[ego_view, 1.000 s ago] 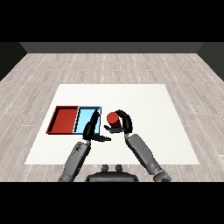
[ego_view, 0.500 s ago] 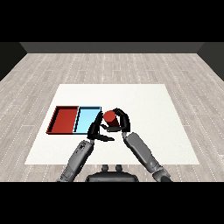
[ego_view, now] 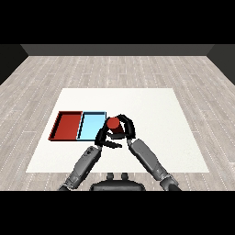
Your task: Pick the red can and put it in the red box
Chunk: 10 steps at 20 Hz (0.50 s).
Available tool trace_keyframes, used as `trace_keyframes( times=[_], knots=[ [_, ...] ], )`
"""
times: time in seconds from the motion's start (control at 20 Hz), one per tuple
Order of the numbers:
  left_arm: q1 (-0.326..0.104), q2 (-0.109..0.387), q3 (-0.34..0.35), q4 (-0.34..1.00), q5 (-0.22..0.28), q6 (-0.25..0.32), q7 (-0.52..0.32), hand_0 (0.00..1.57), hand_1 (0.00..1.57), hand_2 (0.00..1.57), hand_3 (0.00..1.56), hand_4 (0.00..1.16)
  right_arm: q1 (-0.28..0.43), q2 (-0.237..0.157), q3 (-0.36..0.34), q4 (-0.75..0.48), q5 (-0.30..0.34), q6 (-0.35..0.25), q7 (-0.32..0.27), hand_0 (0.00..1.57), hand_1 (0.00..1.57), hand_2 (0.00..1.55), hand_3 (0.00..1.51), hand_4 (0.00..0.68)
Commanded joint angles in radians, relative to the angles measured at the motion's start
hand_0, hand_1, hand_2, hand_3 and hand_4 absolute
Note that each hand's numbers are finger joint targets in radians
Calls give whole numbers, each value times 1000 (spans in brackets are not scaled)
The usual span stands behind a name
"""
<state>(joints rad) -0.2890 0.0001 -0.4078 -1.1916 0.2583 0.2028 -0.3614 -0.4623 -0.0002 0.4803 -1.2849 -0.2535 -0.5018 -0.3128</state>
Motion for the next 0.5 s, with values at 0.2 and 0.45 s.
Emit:
trace_keyframes(
  times=[0.2,0.45],
  knots=[
    [-48,0,-116,-82,65,117,67,0,0,0,0,0,3,0,98,-55,-49,-64,14,1486,1486,1443,1377,615],
    [13,0,-116,-68,54,76,-18,0,0,0,0,0,-32,0,151,4,-113,-111,-43,1487,1487,1451,1375,617]
  ],
)
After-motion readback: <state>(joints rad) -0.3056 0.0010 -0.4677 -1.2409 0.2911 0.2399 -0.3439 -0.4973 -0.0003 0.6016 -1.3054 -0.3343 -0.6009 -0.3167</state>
